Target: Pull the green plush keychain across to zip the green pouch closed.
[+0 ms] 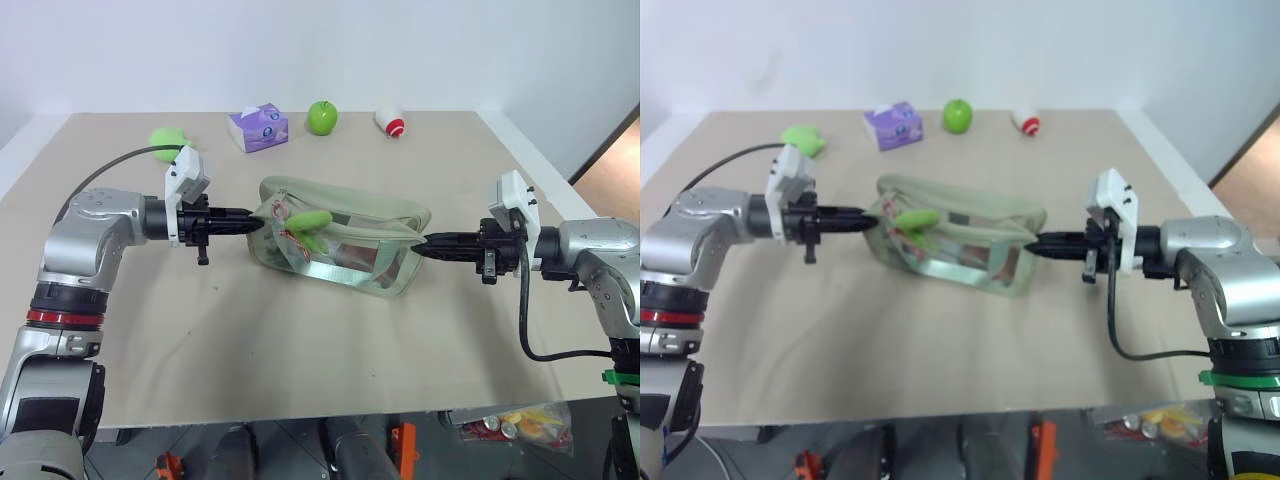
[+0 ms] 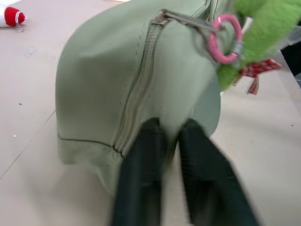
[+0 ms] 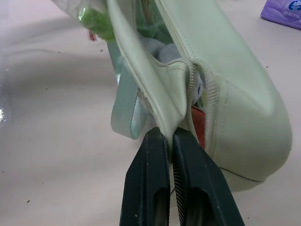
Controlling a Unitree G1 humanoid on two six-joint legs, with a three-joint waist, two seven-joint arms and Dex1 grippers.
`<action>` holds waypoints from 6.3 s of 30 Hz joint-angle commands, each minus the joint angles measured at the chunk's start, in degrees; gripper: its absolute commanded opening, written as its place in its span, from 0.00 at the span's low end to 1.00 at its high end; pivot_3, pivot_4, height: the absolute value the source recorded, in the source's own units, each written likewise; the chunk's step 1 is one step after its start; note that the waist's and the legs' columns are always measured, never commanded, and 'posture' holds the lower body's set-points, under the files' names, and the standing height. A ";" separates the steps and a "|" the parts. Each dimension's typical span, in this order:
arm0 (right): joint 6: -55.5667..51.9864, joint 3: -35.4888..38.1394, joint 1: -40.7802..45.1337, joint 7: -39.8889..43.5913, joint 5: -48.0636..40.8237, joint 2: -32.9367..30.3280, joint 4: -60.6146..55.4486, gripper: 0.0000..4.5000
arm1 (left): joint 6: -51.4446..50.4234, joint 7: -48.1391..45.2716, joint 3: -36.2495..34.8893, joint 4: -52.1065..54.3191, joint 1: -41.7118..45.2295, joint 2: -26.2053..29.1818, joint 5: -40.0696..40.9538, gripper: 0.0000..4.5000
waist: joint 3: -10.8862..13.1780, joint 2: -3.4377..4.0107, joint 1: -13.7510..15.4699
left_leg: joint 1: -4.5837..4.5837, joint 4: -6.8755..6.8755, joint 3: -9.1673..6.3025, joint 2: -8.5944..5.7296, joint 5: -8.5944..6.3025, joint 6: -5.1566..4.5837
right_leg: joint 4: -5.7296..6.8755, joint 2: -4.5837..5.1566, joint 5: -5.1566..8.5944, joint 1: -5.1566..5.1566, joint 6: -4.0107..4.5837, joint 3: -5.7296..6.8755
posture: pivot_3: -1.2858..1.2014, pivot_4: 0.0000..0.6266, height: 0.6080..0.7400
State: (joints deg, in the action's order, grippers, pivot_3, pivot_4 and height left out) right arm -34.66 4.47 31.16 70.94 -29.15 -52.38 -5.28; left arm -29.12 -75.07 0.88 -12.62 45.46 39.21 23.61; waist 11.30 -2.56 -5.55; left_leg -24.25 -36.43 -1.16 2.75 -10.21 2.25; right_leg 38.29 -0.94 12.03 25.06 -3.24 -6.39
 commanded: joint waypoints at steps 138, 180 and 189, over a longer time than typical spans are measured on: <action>50.47 -19.92 2.68 -4.79 47.62 -8.15 7.95 0.00 | -0.19 6.86 -1.01 2.58 -1.60 -3.85 2.44 0.00 | 0.20 0.58 1.27 | -0.06 -0.05 0.15 -0.21 0.04 0.10 | -0.02 0.27 0.07 0.04 -0.14 -0.04 | 0.52 0.24 1.00; -2.79 14.78 -4.41 5.25 -2.63 -9.17 4.50 1.00 | -10.11 15.29 -15.54 10.39 -11.89 2.47 12.74 1.00 | 0.19 0.57 0.92 | -0.04 0.06 0.08 -0.15 0.14 0.05 | -0.03 0.21 -0.02 0.03 -0.09 -0.01 | 0.52 0.24 1.00; -13.80 32.68 -17.65 -6.96 -15.62 -1.20 -7.49 1.00 | -14.25 23.35 -25.96 14.37 -25.95 2.18 17.13 1.00 | 0.10 0.42 1.24 | -0.01 0.06 0.00 -0.14 0.14 0.06 | -0.06 0.22 0.03 -0.06 -0.06 0.05 | 0.52 0.24 1.00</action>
State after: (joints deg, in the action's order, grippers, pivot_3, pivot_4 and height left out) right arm -46.56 33.02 13.77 67.17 -41.13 -54.46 -9.52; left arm -42.99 -52.99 -23.09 -1.17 20.17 41.52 39.34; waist 11.39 -2.14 -4.32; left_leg -24.26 -36.40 -1.14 2.61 -10.07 2.31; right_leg 38.22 -0.72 12.04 25.01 -3.33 -6.35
